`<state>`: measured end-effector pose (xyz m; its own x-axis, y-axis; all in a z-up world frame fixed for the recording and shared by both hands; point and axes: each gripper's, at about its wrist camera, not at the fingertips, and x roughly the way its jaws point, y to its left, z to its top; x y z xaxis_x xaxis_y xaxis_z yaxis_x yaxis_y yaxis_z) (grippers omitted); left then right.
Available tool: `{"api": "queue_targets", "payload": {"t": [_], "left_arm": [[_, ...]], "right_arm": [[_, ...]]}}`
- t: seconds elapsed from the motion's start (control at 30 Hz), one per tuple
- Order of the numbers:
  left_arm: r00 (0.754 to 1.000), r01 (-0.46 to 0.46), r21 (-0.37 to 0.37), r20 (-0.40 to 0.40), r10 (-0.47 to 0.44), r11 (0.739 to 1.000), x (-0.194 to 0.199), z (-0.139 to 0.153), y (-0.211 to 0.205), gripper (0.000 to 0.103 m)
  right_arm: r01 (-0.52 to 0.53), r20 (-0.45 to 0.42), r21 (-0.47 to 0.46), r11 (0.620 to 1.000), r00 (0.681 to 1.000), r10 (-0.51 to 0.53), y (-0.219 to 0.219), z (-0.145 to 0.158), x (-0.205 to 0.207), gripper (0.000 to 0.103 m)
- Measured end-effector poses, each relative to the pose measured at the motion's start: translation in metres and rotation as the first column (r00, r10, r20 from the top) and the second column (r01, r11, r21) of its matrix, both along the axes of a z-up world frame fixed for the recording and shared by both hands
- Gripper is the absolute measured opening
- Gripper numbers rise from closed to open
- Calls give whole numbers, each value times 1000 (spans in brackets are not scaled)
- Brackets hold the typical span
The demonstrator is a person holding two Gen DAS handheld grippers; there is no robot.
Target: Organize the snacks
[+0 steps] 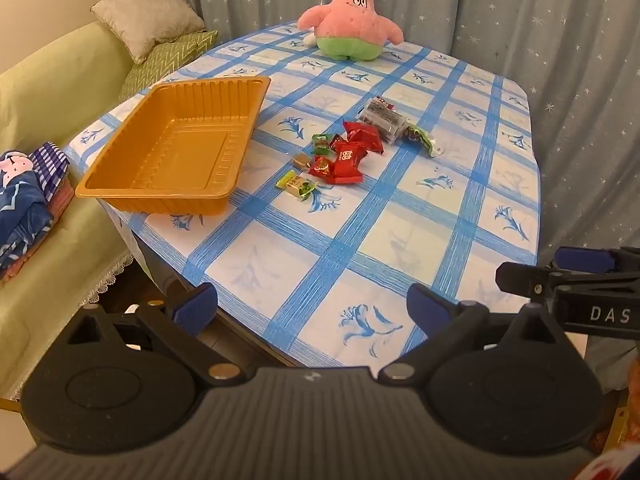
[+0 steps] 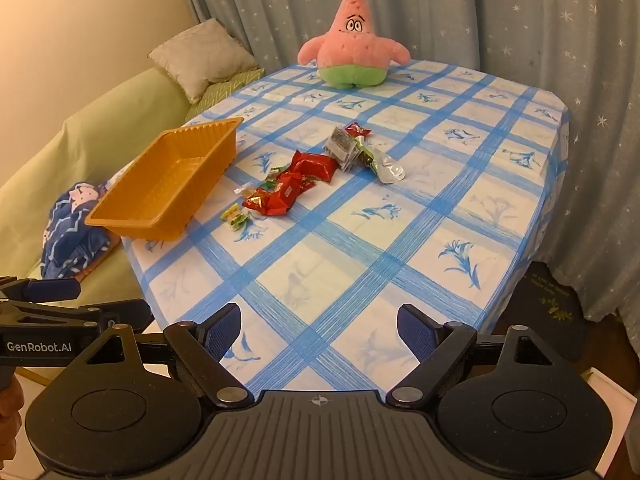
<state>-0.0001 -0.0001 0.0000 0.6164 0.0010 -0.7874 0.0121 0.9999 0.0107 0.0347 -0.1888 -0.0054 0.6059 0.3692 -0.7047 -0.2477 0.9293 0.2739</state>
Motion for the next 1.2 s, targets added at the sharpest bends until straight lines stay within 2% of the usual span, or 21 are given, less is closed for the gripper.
{"api": "queue_targets", "payload": {"t": [1.2], "left_arm": [[1000,1,-21,-11,-1,1000,1,0,1,101]], "right_arm": [[-4,-1,2,1000,1000,4,5,2,2,85]]}}
